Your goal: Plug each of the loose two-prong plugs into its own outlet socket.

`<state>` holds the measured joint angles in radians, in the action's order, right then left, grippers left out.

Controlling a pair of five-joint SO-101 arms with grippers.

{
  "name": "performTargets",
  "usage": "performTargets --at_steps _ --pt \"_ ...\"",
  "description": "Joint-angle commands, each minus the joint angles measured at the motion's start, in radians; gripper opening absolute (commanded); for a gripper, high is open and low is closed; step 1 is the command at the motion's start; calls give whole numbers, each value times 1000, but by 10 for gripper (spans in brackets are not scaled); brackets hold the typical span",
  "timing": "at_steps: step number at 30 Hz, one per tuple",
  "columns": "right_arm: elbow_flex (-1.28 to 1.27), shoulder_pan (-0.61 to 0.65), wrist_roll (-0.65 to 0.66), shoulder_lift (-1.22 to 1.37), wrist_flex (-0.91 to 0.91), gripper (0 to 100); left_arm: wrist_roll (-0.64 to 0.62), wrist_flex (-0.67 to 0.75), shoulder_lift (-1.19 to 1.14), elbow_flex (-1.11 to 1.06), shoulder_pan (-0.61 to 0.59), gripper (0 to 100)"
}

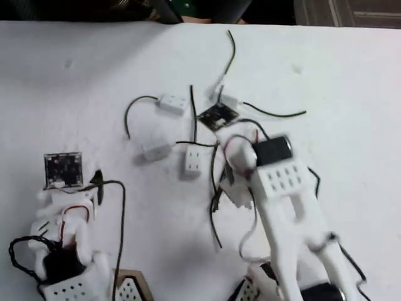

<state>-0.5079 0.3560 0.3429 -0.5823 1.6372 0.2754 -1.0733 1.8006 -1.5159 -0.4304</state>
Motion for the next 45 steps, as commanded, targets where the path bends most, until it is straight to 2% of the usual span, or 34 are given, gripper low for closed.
performTargets --at_steps 1,9,14,18,23,28,36,45 --pt "-86 -8 -84 -186 -88 17 9 -92 4 138 101 233" --pt "-402 -16 -203 -550 -357 17 40 -201 -36 293 211 234" --pt "-572 -10 -213 -677 -504 17 103 -203 -363 477 214 234" --pt "-657 -16 -311 -691 -608 17 130 -190 -685 654 214 234" --pt "-671 -19 -333 -699 -624 17 130 -55 -1017 819 220 234" --pt "-687 -38 -373 -699 -630 17 130 43 -1351 976 294 234" --pt "-746 -77 -385 -699 -671 17 129 41 -1857 1324 406 234" --pt "-747 -82 -387 -699 -667 17 129 46 -2117 1556 420 230"
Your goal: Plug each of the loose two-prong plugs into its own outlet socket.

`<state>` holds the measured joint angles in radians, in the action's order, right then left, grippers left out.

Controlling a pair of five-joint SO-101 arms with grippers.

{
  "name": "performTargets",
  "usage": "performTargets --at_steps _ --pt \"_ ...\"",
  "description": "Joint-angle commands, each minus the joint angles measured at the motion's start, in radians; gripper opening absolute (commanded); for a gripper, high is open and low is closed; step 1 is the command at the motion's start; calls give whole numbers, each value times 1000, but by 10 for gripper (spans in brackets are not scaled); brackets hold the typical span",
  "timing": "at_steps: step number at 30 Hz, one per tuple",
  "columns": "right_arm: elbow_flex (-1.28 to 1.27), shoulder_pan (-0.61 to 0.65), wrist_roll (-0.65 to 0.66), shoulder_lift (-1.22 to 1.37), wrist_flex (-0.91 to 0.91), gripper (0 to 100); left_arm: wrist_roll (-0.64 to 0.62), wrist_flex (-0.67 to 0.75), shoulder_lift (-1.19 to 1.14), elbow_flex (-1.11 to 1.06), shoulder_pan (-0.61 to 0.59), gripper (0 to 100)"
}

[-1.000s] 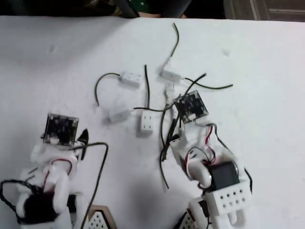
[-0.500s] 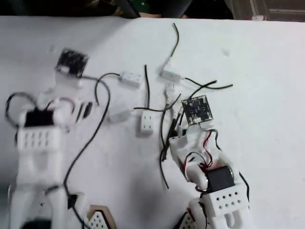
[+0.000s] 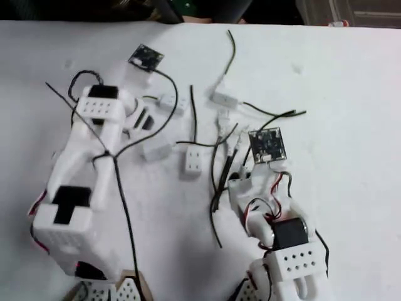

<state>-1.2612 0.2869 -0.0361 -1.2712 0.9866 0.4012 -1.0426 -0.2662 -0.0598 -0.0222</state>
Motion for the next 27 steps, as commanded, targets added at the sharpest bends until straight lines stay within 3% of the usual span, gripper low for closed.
performTargets --at_steps 1,8,21,27 --pt "6 -13 -8 -10 -16 17 3 15 -67 110 12 230" --pt "6 -13 -8 -10 -15 17 11 -5 -148 123 61 229" --pt "6 -15 -6 -10 1 17 6 -345 -18 114 205 229" --pt "6 -15 -3 -10 7 17 5 -310 90 -74 271 229"
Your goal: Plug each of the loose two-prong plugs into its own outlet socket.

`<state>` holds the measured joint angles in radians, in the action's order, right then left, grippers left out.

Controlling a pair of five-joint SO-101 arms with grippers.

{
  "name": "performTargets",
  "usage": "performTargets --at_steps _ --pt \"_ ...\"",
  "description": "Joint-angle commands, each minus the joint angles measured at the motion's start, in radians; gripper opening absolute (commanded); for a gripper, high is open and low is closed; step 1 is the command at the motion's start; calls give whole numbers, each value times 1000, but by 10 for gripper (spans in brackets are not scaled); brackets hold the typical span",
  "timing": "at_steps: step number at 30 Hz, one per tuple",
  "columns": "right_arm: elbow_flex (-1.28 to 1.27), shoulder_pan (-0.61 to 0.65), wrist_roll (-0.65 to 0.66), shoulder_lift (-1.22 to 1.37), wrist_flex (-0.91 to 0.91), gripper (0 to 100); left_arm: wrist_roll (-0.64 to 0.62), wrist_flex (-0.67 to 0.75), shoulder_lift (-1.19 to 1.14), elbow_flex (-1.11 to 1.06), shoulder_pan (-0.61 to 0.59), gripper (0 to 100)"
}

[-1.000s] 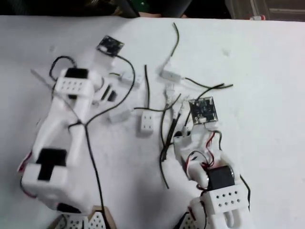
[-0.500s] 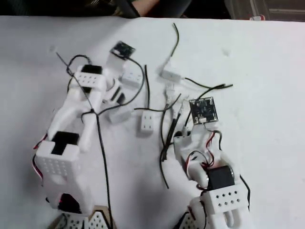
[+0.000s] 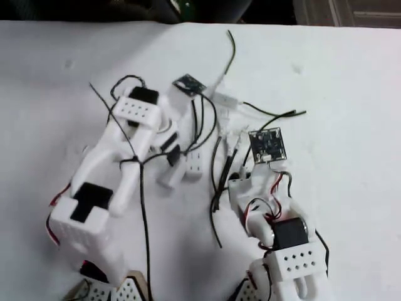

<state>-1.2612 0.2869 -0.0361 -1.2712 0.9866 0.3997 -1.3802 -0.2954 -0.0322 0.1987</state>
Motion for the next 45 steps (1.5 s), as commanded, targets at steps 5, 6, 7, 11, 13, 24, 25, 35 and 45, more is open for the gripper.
performTargets --at_steps 5,6,7,11,13,24,25,35,45 --pt "6 -15 -2 -10 8 17 5 160 257 -313 111 229" --pt "6 -15 -2 -10 8 17 5 189 282 -353 124 229" --pt "6 -15 -2 -10 8 17 5 213 303 -390 133 229" --pt "6 -15 -2 -10 8 17 12 276 358 -502 157 233" --pt "6 -15 -2 -12 16 17 14 288 364 -528 151 233" --pt "6 -15 -2 -12 19 17 3 193 369 -361 77 234" --pt "6 -15 -2 -12 19 17 3 178 369 -350 84 234" --pt "6 -15 -2 -12 21 17 -26 163 366 -331 10 339" --pt "6 -15 -2 -12 21 17 68 290 360 -281 -188 308"
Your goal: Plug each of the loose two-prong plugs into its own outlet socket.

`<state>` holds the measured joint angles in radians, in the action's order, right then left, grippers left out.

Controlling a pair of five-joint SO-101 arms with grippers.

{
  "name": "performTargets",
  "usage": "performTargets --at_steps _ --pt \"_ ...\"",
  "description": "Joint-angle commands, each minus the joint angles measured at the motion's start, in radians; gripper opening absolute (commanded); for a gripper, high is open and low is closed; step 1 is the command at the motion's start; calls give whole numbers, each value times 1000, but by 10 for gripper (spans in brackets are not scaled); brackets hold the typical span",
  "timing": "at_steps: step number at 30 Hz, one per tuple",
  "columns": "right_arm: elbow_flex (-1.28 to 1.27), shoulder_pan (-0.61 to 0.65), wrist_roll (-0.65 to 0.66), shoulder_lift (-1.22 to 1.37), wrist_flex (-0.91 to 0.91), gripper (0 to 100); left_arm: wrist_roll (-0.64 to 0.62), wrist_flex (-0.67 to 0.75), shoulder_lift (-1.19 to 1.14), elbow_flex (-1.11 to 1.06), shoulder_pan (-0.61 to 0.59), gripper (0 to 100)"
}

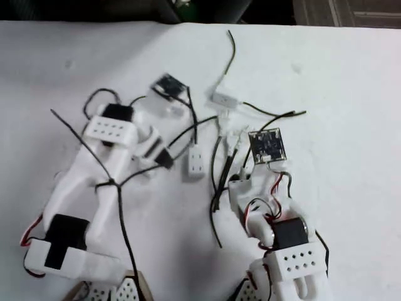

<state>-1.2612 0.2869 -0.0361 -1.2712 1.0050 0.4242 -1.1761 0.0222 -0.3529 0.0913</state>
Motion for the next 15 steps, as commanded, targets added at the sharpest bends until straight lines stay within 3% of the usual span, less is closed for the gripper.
performTargets --at_steps 1,7,15 --pt "6 -15 -2 -12 2 17 54 101 41 38 -94 310" --pt "6 -15 -2 -12 2 17 68 63 -27 48 -58 339" --pt "6 -15 -2 -12 2 17 74 91 -303 153 -36 302"
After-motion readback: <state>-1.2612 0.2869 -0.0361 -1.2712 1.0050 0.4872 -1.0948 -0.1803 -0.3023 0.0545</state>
